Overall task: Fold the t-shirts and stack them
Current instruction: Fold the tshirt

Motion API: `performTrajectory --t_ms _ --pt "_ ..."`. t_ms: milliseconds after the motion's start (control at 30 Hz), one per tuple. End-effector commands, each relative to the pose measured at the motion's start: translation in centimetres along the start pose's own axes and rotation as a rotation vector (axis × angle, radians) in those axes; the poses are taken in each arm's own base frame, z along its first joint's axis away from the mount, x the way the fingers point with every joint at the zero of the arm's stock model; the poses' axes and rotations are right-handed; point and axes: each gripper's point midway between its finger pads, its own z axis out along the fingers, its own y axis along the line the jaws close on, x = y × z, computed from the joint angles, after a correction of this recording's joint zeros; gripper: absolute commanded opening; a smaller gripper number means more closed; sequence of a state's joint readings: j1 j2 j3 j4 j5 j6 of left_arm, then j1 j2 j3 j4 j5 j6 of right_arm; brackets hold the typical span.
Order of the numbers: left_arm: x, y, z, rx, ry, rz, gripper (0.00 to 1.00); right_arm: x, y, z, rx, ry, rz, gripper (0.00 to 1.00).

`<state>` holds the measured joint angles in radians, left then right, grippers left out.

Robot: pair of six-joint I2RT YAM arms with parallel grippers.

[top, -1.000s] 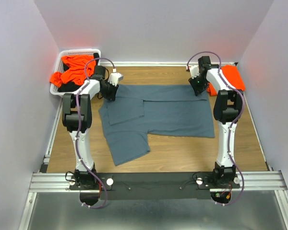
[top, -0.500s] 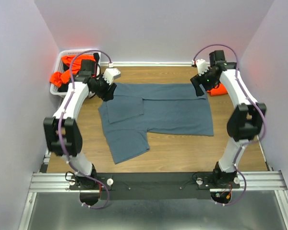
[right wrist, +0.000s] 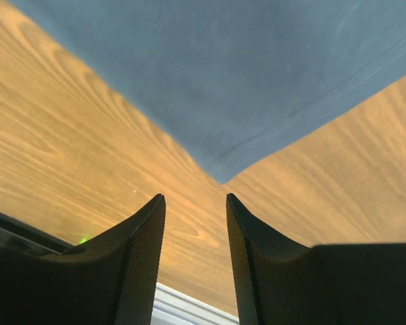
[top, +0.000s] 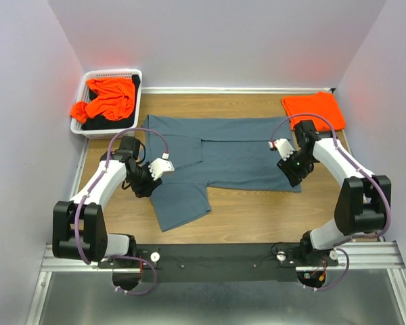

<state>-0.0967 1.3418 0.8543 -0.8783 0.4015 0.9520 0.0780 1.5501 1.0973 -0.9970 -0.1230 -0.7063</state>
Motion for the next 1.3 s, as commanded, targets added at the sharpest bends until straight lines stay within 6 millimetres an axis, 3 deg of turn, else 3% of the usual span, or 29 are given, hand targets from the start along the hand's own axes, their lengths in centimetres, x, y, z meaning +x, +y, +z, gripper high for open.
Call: performTrajectory --t_ms 0,167,533,900,1133,1267 --pt "0.2 1.0 -0.3 -0.074 0.028 0.064 0.50 0.6 -0.2 -0.1 0.058 -0.007 -0.050 0.47" --pt "-0.1 0.9 0.0 -0.071 0.023 0.056 0.50 2.1 0.1 1.9 0.069 0.033 -0.073 0.46" --pt "0.2 -0.3 1.2 -0.036 0.052 0.058 0.51 2.0 -0.5 3.7 0.069 0.050 -0.088 0.40" --pt "-0.1 -1.5 2.8 -0.012 0.071 0.066 0.55 3.8 0.2 6.2 0.051 0.112 -0.105 0.38" --pt "-1.0 -1.8 3.7 -0.017 0.072 0.101 0.55 4.3 -0.3 6.7 0.083 0.134 -0.106 0.24" --pt "-0.5 -2.0 4.3 -0.004 0.111 0.108 0.55 4.5 -0.6 6.7 0.093 0.144 -0.108 0.16"
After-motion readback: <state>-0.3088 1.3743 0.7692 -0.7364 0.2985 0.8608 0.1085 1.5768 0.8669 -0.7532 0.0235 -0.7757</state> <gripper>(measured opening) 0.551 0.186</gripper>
